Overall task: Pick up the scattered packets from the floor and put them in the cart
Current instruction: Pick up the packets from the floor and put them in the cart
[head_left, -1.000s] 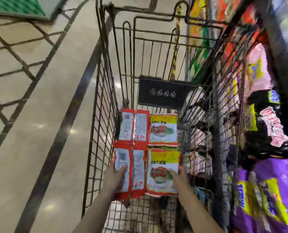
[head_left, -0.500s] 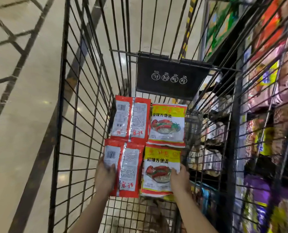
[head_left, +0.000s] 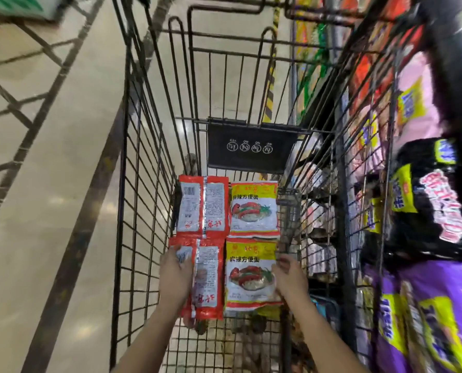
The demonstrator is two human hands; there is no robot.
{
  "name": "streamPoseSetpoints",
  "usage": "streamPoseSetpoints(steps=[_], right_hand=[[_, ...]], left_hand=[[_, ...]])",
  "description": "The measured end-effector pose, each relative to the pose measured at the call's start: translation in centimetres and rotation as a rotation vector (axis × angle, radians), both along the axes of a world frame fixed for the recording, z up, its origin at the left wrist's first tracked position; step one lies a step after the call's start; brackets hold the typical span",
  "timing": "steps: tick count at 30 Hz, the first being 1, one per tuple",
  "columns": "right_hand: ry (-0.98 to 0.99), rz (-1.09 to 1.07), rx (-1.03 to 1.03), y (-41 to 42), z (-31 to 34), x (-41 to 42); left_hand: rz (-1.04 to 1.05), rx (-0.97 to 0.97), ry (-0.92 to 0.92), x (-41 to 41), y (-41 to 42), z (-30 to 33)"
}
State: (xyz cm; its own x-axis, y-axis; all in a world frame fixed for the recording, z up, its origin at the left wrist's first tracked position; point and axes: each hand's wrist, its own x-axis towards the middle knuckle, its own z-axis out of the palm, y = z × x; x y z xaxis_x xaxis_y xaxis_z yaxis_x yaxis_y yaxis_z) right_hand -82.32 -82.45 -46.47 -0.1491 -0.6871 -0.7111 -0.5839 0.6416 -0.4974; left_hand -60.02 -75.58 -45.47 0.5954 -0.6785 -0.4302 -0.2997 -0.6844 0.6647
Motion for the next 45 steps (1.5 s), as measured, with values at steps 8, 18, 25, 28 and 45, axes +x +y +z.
streamPoseSetpoints(steps=[8,18,25,28,45], right_hand=[[0.429,0.418,-0.300,4.2,10.4,0.0],[0.869,0.132,-0.394,21.8,22.3,1.2],[1.092,-0.345,-0.357,41.4,28.5,0.3],[1.165,-0.517,-0.233,51.8,30.4,1.0],[1.225,-1.703,0.433,113.1,33.3,34.6]], left_hand=[[-0.974,0.089,-0.462,-0.2,-1.1,7.8],[-1.679,-0.509,-0.649,-4.1,3.7,18.5],[-2.023,-0.985,-0.755,-12.3,16.4,26.1],[-2.136,-1.233,-0.625,-16.4,24.3,26.9],[-2.855,-1.997,0.356,-7.4,92.6,30.4]])
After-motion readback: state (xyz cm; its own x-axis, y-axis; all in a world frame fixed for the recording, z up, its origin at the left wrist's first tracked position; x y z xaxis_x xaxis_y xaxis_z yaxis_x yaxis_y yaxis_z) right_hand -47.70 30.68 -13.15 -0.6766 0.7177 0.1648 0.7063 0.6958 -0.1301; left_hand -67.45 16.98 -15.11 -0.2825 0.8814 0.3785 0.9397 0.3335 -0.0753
